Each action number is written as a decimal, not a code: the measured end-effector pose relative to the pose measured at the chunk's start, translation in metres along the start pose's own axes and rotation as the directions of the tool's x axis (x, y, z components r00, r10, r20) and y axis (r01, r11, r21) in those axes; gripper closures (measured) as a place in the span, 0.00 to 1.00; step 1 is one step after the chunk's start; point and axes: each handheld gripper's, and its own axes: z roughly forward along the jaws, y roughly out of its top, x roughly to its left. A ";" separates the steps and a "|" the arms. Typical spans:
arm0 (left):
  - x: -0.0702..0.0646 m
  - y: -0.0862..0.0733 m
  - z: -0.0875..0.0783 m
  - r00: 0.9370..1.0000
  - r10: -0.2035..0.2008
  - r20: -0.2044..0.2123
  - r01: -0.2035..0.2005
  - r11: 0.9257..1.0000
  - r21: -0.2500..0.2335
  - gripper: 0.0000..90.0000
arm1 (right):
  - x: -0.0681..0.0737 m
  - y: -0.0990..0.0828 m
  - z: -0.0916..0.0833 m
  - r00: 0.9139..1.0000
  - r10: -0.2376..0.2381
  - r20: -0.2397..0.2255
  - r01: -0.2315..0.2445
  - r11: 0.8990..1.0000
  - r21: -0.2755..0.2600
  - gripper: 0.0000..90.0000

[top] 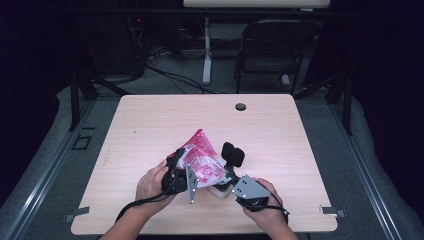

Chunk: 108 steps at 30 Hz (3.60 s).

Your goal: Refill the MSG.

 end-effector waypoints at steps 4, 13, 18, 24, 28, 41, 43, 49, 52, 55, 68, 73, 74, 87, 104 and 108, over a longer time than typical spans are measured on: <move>0.000 -0.001 0.000 1.000 -0.016 0.017 0.016 1.000 0.012 0.79 | 0.000 0.001 0.000 1.000 0.003 0.004 -0.003 1.000 -0.003 1.00; 0.000 -0.004 0.002 0.996 -0.063 0.062 0.060 0.997 0.040 0.79 | 0.000 0.002 -0.001 1.000 0.006 0.014 -0.006 1.000 -0.017 1.00; -0.002 -0.006 0.004 0.989 -0.112 0.092 0.108 0.993 0.041 0.79 | 0.000 0.003 -0.002 1.000 0.007 0.017 -0.007 1.000 -0.029 1.00; 0.000 -0.009 0.005 0.983 -0.143 0.119 0.136 0.989 0.063 0.79 | 0.001 0.004 -0.002 1.000 0.006 0.020 -0.005 0.999 -0.038 1.00; 0.000 -0.011 0.007 0.975 -0.177 0.134 0.168 0.983 0.075 0.79 | 0.002 0.004 -0.002 1.000 0.008 0.018 -0.007 0.999 -0.038 1.00; 0.003 -0.017 0.010 0.941 -0.269 0.203 0.247 0.961 0.128 0.79 | 0.003 0.005 -0.001 1.000 0.007 0.010 -0.007 0.999 -0.044 1.00; 0.003 -0.018 0.011 0.937 -0.280 0.209 0.255 0.957 0.139 0.79 | 0.004 0.005 -0.001 1.000 0.006 0.007 -0.006 0.999 -0.045 0.99; 0.001 -0.022 0.012 0.924 -0.304 0.232 0.273 0.949 0.157 0.79 | 0.004 0.005 -0.001 1.000 0.010 0.009 -0.010 0.998 -0.056 0.97; 0.000 -0.024 0.013 0.912 -0.329 0.244 0.295 0.941 0.165 0.79 | 0.005 0.004 -0.001 1.000 0.011 0.009 -0.010 0.998 -0.057 0.95; 0.001 -0.026 0.013 0.900 -0.349 0.261 0.313 0.935 0.169 0.79 | 0.005 0.004 -0.001 1.000 0.012 0.012 -0.011 0.998 -0.059 0.93; 0.005 -0.036 0.016 0.817 -0.479 0.322 0.435 0.878 0.200 0.79 | 0.004 0.003 -0.001 0.999 0.030 0.017 -0.029 0.997 -0.074 0.84; 0.007 -0.040 0.016 0.792 -0.509 0.337 0.462 0.861 0.213 0.79 | 0.003 0.003 -0.002 0.999 0.044 0.015 -0.043 0.996 -0.079 0.81; 0.007 -0.041 0.017 0.784 -0.517 0.342 0.470 0.856 0.216 0.79 | 0.003 0.003 -0.002 0.999 0.043 0.016 -0.041 0.996 -0.079 0.80; 0.014 -0.071 0.020 0.632 -0.673 0.384 0.605 0.738 0.298 0.79 | 0.002 0.003 -0.002 0.998 0.067 0.012 -0.066 0.993 -0.095 0.74; 0.017 -0.095 0.021 0.526 -0.759 0.383 0.683 0.646 0.341 0.79 | 0.002 0.001 0.000 0.997 0.080 0.021 -0.078 0.993 -0.084 0.72; 0.015 -0.099 0.022 0.521 -0.764 0.381 0.684 0.641 0.348 0.79 | 0.001 0.000 0.000 0.996 0.084 0.020 -0.082 0.993 -0.081 0.72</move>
